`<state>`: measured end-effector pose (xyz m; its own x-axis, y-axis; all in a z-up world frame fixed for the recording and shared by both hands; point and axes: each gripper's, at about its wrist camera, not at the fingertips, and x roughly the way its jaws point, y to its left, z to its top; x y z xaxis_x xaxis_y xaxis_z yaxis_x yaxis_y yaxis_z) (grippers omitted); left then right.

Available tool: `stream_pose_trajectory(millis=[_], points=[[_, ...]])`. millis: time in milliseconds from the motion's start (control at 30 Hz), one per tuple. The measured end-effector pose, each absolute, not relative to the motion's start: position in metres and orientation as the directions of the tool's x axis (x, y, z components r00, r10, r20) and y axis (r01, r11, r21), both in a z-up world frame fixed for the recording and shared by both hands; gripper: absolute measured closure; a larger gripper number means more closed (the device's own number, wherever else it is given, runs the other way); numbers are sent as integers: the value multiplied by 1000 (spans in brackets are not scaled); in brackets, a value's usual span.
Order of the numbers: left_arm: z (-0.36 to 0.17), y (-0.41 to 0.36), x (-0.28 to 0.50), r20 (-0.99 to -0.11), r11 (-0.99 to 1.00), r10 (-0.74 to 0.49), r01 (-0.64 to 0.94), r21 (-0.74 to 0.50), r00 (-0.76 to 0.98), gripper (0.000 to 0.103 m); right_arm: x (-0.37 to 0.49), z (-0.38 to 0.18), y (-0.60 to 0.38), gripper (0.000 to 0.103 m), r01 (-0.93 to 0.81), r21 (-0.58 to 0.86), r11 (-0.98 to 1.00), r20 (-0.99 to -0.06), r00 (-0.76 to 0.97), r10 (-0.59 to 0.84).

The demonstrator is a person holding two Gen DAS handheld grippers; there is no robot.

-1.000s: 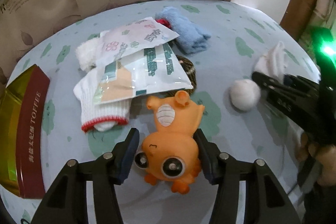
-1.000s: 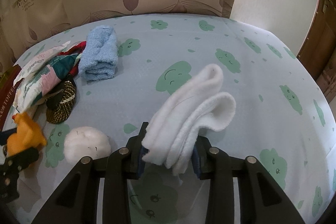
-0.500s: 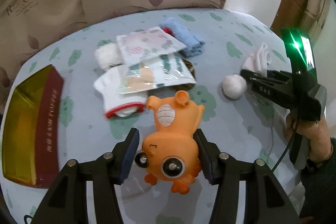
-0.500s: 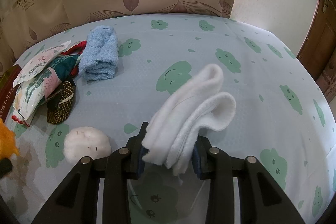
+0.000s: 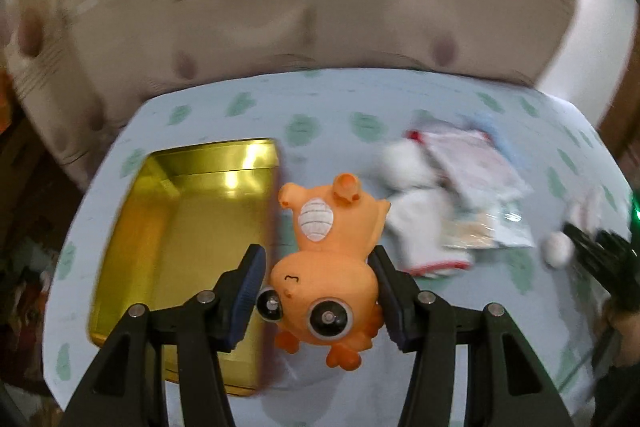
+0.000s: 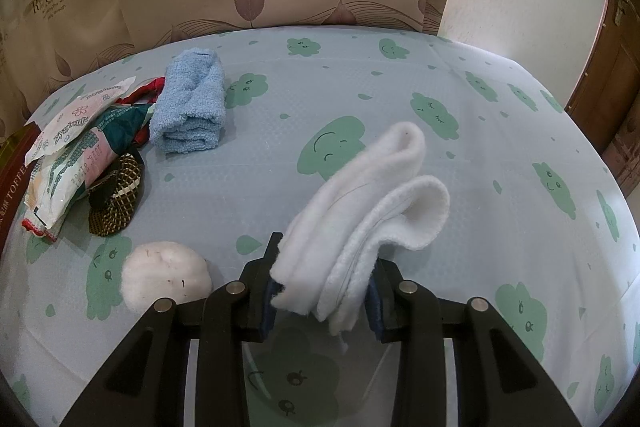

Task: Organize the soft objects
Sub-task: 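Carry the orange toy into the gold tin and release it with the left tool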

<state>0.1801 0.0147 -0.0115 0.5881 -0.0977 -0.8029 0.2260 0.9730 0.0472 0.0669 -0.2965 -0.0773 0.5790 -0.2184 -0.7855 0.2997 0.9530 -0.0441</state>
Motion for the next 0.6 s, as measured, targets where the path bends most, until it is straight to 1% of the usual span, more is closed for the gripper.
stream_pose_trajectory(millis=[133,300,467,600], points=[[-16,60,203,-815,990,-26,126,58,579,49,67,-77,-296,69,300,-44,953,-786,579,-218],[-32,103,222,-837,995,37,60,83,546,49,67,-77,-296,69,300,-44,953,-786,578,-218],[-50,122,231,-857,994,85,16,108,508,49,67,-77,-297,69,300,-46,953,-786,578,-220],[-59,130,233,-866,993,99,6,117,490,48,67,-77,-297,69,300,-46,953,-786,578,-220]])
